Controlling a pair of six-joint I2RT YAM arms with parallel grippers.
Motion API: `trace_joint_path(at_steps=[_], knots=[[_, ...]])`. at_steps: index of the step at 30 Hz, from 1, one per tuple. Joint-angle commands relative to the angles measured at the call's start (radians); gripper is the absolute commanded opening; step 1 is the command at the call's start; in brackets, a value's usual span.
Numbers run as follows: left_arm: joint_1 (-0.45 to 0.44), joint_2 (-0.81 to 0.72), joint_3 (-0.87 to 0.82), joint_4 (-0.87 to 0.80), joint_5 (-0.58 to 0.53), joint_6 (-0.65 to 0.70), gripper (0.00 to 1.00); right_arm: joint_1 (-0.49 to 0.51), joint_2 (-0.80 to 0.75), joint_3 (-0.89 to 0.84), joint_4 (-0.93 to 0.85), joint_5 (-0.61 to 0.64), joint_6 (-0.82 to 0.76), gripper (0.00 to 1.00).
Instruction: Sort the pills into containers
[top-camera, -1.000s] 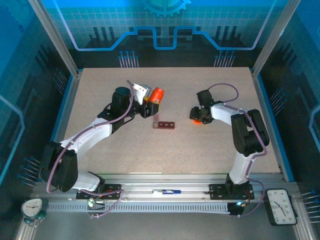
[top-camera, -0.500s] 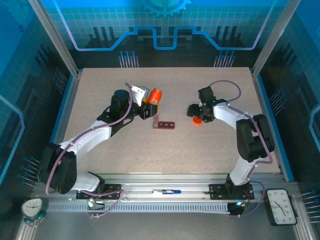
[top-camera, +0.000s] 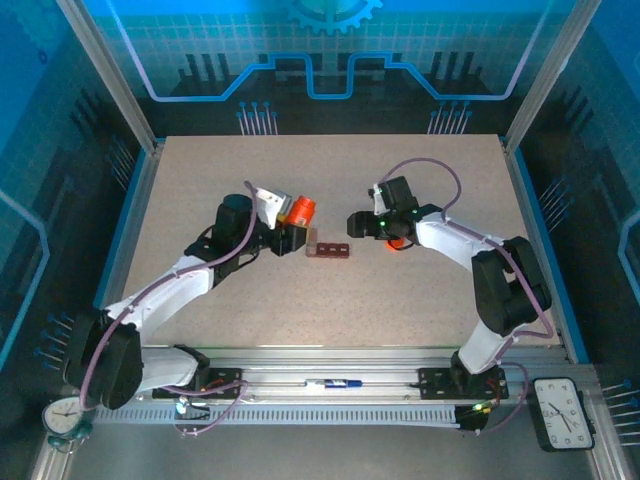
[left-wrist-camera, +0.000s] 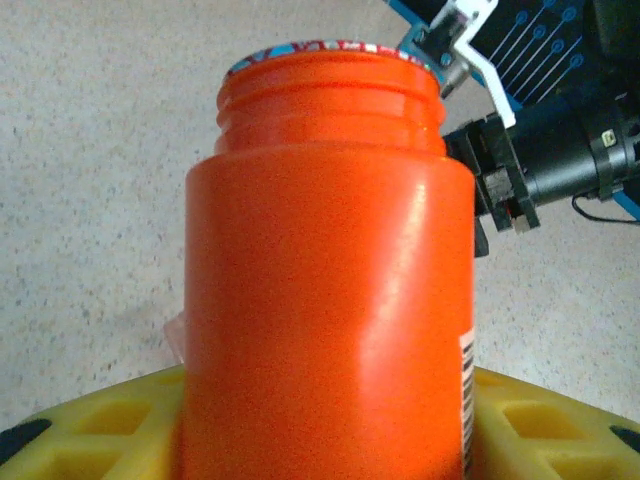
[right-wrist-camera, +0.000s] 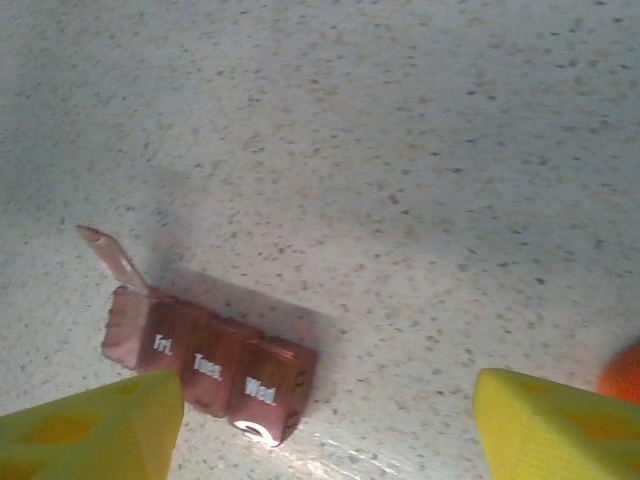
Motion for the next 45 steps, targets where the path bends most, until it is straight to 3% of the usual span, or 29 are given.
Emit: trace_joint_path(at_steps=[1,11,45], knots=[[0.002,-0.044,-0.023,-0.072,-0.027,0.004,0.20,0.015,-0.009,-0.005,0.033,-0.033,-0.046,0.77],[-0.009,-0.020,-0.078,-0.084,-0.036,-0.003,0.20,0.047,0.068,0.041,0.004,-0.033,-0.098,0.77],[-0.046,0.222,0.017,-0.221,-0.065,-0.029,0.17,0.098,0.222,0.146,-0.062,-0.020,-0.135,0.76]])
